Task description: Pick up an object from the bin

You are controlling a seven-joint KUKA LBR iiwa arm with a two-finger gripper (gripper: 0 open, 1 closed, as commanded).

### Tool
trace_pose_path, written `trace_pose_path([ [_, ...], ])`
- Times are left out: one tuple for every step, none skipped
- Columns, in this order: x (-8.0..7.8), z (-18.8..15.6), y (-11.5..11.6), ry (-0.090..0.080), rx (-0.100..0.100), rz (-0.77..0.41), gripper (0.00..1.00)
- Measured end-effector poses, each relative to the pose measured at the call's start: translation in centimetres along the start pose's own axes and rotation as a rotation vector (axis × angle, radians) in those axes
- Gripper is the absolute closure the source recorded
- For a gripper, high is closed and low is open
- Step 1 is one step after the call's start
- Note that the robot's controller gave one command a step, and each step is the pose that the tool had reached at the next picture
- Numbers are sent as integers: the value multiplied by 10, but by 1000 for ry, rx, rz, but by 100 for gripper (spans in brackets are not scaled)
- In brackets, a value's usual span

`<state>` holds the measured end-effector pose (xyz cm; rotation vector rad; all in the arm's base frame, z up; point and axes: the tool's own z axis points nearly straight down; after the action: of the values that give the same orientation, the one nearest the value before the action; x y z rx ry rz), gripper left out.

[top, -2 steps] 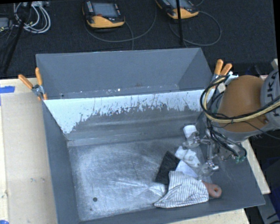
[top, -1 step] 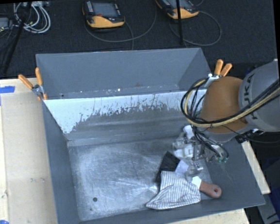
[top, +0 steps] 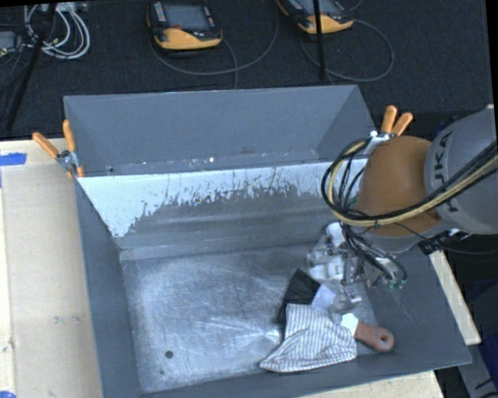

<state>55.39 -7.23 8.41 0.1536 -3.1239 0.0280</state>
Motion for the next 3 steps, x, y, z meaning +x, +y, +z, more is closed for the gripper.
trace_pose_path([
  [3, -38, 9, -14, -16, -50, 100],
  [0, -62, 10, -19, -17, -54, 100],
  [-1, -64, 13, -15, -18, -23, 100],
])
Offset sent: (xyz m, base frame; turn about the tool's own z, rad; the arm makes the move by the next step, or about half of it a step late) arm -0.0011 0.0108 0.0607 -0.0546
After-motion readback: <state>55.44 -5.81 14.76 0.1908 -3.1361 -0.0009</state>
